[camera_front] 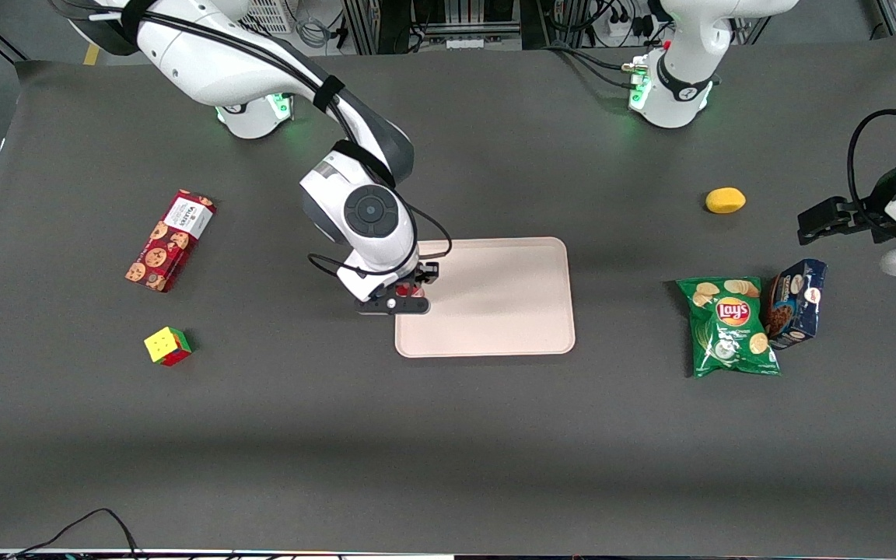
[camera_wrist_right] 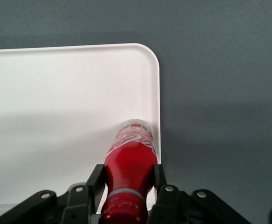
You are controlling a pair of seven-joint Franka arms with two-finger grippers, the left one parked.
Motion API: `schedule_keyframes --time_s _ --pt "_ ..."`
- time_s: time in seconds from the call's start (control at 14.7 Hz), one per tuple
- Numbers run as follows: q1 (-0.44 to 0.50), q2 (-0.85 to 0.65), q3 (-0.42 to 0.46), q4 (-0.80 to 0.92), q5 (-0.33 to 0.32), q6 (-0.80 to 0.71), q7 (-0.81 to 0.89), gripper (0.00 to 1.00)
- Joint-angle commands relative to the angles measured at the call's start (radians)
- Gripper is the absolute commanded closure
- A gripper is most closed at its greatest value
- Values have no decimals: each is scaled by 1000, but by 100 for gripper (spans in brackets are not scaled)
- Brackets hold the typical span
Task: Place coke bottle on tray
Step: 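Lower the bottle onto the tray and open the right gripper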
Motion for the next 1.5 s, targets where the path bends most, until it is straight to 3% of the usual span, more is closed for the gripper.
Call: schedule_keyframes --time_s 0.0,0.27,0.34,0.41,0.48,0.55,1.3,1.43 --pt "11 25 4 41 -26 -3 43 100" --pt "11 25 4 43 -27 -3 37 100" --pt "11 25 4 43 -26 -3 39 95" --pt "11 25 4 41 -23 -3 43 77" --pt "11 27 4 40 -24 -3 45 23" --pt "11 27 4 40 -27 -3 43 0" --pt "11 -8 7 44 -27 -12 25 0" --pt "8 -83 4 40 -20 -20 -92 0"
